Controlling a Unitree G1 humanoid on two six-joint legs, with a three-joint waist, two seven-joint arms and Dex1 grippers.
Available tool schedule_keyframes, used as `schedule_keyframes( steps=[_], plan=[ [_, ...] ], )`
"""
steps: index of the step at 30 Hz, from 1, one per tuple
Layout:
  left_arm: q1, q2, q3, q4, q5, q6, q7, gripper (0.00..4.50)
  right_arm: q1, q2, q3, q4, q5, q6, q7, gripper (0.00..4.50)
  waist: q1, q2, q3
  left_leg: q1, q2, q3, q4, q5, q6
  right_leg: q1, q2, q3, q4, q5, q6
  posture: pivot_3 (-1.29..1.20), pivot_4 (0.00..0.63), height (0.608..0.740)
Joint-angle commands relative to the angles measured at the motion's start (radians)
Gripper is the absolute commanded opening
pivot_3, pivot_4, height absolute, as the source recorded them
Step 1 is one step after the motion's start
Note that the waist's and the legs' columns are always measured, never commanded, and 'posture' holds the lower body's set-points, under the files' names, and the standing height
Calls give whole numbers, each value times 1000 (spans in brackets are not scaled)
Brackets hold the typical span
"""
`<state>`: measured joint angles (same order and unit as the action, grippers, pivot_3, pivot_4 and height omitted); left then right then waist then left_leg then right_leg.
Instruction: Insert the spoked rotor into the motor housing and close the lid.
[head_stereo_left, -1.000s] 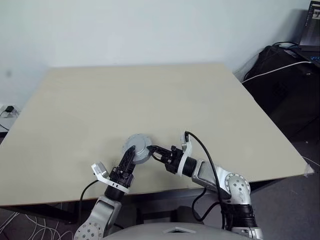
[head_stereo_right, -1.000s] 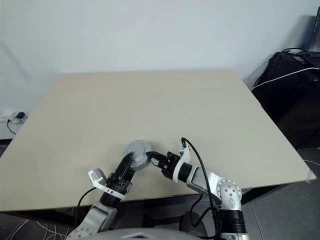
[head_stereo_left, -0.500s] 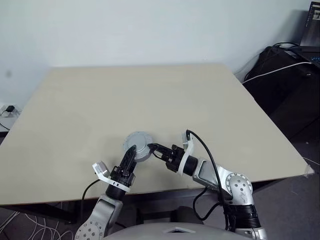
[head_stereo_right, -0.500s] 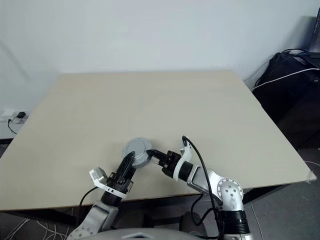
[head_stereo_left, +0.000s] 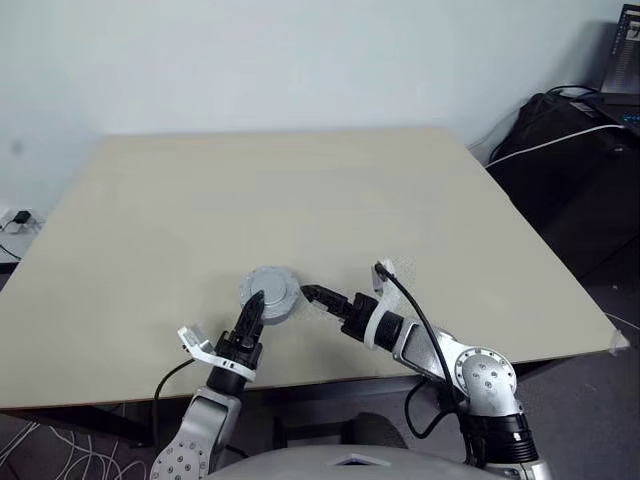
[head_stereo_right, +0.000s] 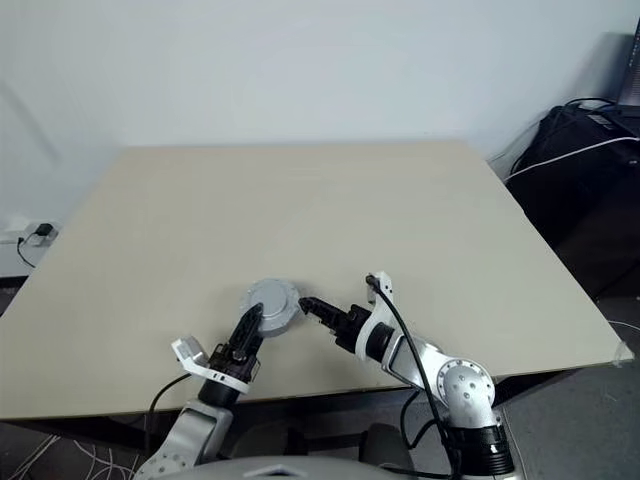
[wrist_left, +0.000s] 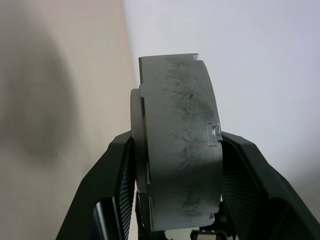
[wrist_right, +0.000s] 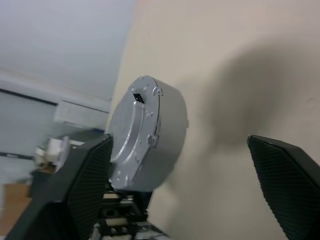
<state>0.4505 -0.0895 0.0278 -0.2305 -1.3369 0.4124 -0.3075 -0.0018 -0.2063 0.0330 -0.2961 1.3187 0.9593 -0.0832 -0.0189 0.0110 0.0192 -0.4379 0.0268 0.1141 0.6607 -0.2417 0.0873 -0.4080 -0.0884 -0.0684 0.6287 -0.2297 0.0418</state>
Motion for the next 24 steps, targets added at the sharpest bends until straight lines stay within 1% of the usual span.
schedule_keyframes(
  steps=[1,3,6,8,9,12,17,20,22,24],
  plan=[
    [-95,-101,10,-47,2,-56,7,2096,8,-49,40,-105,-181,-94,102,4500,2,0,0,0,0,0,0,0,0,0,0,0,0,0,0,0,0,740],
    [-112,-110,31,-35,6,-100,27,2096,32,-72,65,-133,-305,-184,174,4500,5,-1,0,0,0,0,0,0,0,0,0,0,0,0,0,0,0,740],
    [-134,-107,53,-21,4,-146,50,2096,71,-120,129,-155,-530,-369,291,4500,7,-1,0,0,0,0,0,0,0,0,1,0,0,0,0,0,0,740],
    [-152,-93,74,-6,-4,-166,56,2096,101,-171,193,-146,-713,-512,354,4500,10,-1,0,0,0,0,1,0,0,0,3,0,0,0,1,0,0,740],
    [-163,-85,86,4,-6,-174,59,2096,115,-186,214,-133,-775,-564,377,4500,11,-2,0,0,0,0,3,0,0,0,6,0,0,-1,2,0,0,740],
    [-206,-68,133,54,1,-197,86,2096,158,-197,236,-95,-890,-687,426,4500,9,-4,-2,0,1,0,4,0,0,1,7,0,0,0,2,0,0,740],
    [-283,-25,196,145,12,-202,110,2090,206,-186,236,-52,-996,-809,473,4500,7,-8,-3,2,2,1,5,0,0,3,7,1,0,1,3,0,0,740],
    [-333,8,230,200,32,-186,115,2090,216,-172,230,-39,-1015,-843,499,4500,9,-10,-3,2,2,1,5,0,0,3,8,1,0,1,3,0,0,740],
    [-378,25,263,248,50,-183,117,2090,224,-153,222,-15,-1051,-937,508,4500,11,-10,-3,2,2,1,5,0,0,3,8,1,0,2,1,0,0,740],
    [-427,39,300,297,67,-185,125,2090,225,-150,224,-3,-1051,-939,536,4500,11,-10,-3,2,2,1,5,0,-1,4,8,1,0,3,1,0,0,740]
  ],
)
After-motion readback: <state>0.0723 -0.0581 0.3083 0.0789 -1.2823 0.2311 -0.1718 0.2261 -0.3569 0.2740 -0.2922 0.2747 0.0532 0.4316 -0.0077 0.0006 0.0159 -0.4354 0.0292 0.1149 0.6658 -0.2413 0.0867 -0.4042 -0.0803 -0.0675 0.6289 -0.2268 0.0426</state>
